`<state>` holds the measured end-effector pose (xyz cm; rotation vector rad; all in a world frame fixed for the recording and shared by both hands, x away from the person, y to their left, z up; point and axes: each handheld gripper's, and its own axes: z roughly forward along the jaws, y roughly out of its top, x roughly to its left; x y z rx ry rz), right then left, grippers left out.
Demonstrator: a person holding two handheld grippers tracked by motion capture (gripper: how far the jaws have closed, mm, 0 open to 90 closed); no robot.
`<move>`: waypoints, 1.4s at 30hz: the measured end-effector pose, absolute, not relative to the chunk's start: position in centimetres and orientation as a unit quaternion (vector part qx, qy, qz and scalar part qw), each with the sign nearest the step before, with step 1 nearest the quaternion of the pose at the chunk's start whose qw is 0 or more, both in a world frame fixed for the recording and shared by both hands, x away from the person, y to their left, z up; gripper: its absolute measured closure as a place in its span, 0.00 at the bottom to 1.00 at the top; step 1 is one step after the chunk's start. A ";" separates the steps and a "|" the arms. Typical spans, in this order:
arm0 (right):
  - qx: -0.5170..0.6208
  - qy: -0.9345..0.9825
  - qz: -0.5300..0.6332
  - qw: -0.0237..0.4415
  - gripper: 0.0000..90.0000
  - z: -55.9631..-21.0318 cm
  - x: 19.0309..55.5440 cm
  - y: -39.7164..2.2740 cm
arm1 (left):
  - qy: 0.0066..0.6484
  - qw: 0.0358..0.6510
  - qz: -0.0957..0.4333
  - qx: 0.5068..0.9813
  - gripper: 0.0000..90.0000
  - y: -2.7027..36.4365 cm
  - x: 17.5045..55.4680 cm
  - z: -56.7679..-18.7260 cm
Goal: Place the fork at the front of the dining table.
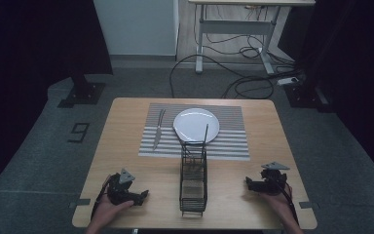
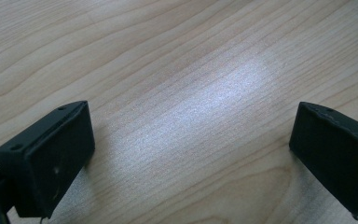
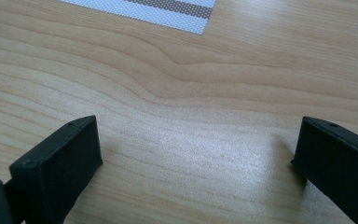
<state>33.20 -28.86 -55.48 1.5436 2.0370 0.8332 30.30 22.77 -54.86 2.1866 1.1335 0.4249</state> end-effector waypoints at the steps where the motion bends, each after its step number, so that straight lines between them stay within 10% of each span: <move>1: 0.564 0.736 0.299 0.225 0.00 -55.4 33.1 -28.8 | 0.428 0.316 0.160 0.832 0.00 22.8 30.4 -54.9; 42: 0.505 0.716 0.419 0.238 0.12 -47.5 33.7 -24.7 | 0.431 0.315 0.162 0.830 0.00 22.7 30.5 -54.9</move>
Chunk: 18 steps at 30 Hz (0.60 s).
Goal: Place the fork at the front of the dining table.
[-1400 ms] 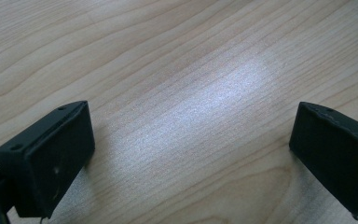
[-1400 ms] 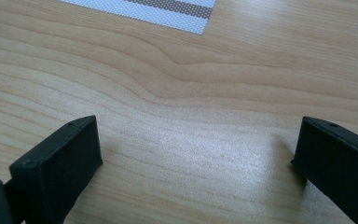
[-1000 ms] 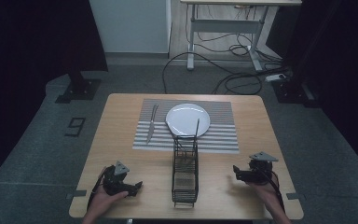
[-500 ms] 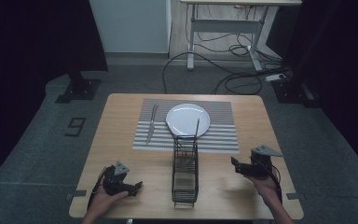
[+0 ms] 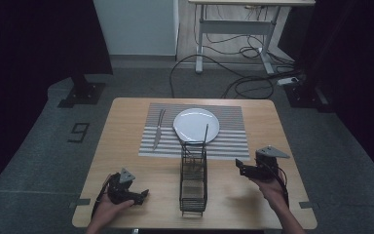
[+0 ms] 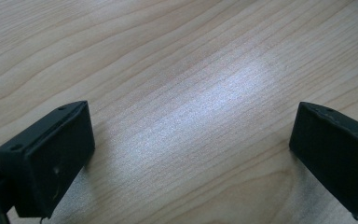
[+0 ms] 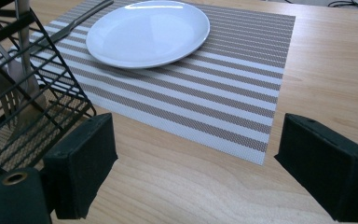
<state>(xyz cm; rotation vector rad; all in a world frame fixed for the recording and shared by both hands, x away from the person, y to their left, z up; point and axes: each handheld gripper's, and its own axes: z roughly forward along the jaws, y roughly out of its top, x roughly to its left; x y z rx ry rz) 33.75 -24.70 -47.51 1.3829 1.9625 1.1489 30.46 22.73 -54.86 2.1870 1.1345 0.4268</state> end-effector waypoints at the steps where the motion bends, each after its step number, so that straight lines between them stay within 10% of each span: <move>1: 0.503 0.717 0.420 0.236 0.12 -47.4 33.8 -24.6 | 0.431 0.315 0.162 0.830 0.00 22.7 30.5 -54.9; 18: 0.489 0.721 0.438 0.223 0.17 -45.5 34.9 -22.0 | 0.431 0.315 0.162 0.830 0.00 22.7 30.5 -54.9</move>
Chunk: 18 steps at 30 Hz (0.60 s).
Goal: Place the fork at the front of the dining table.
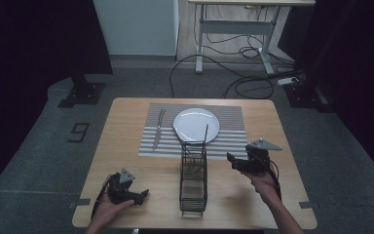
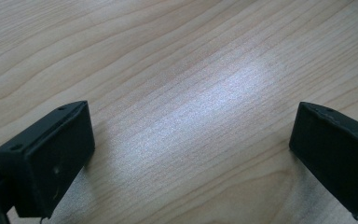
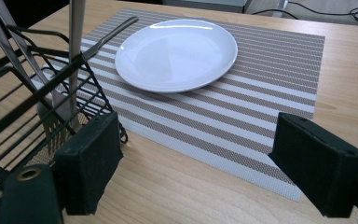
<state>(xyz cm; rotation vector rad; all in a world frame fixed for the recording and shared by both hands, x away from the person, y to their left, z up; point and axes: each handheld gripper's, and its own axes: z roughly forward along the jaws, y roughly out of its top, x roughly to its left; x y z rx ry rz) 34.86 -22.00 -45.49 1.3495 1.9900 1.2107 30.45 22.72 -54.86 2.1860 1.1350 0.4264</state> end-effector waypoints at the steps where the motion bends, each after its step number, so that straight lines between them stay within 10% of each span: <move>1: 0.488 0.721 0.438 0.223 0.18 -45.4 34.9 -21.9 | 0.431 0.315 0.162 0.830 0.00 22.7 30.5 -54.9; 18: 0.470 0.732 0.442 0.220 0.22 -44.3 35.7 -19.6 | 0.431 0.315 0.162 0.830 0.00 22.7 30.5 -54.9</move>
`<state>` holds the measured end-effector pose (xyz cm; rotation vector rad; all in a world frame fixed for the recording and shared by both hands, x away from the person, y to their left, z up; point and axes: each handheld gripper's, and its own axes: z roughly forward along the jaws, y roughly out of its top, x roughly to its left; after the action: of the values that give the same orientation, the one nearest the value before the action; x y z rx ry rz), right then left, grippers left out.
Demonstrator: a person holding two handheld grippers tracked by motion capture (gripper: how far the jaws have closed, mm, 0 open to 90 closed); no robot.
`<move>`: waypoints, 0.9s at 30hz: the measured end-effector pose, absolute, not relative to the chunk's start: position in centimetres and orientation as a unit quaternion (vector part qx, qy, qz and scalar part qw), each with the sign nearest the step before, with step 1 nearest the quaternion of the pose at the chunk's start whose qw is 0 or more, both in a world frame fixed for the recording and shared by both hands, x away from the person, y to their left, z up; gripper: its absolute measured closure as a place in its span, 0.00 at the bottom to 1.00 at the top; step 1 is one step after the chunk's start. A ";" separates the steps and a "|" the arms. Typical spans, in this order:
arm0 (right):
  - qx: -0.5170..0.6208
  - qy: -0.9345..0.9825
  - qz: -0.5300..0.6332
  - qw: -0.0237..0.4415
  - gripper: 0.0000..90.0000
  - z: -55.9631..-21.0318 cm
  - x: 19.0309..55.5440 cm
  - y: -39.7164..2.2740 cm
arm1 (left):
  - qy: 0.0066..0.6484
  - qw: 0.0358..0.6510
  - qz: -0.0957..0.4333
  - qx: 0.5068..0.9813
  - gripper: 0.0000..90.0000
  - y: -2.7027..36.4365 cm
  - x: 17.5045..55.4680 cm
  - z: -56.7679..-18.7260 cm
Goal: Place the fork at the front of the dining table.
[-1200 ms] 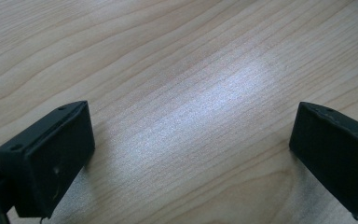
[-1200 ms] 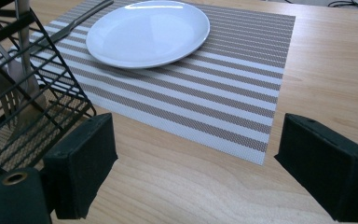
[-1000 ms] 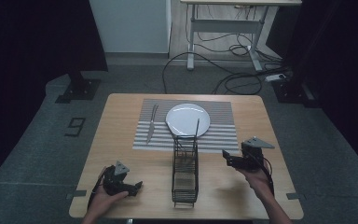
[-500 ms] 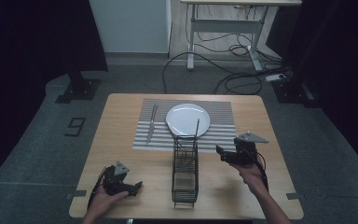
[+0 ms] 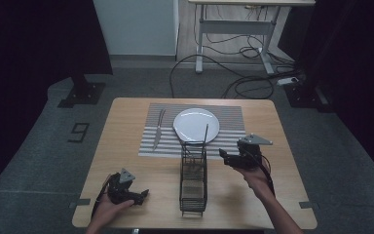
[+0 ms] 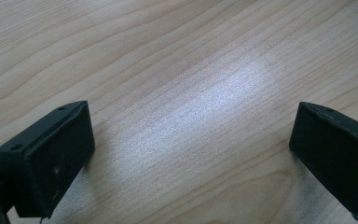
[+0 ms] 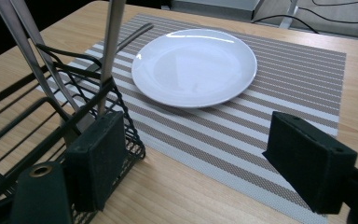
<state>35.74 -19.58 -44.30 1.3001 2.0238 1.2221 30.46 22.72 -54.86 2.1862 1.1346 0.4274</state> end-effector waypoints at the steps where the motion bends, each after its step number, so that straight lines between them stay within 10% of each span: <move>1: 0.470 0.730 0.446 0.217 0.24 -44.2 35.8 -19.4 | 0.431 0.315 0.162 0.830 0.00 22.7 30.5 -54.9; 27: 0.455 0.738 0.454 0.207 0.33 -43.1 36.8 -16.8 | 0.431 0.315 0.161 0.830 0.00 22.7 30.5 -54.8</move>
<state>36.83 -16.77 -43.15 1.2659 2.0537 1.2646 30.46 22.73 -54.84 2.1885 1.1348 0.4256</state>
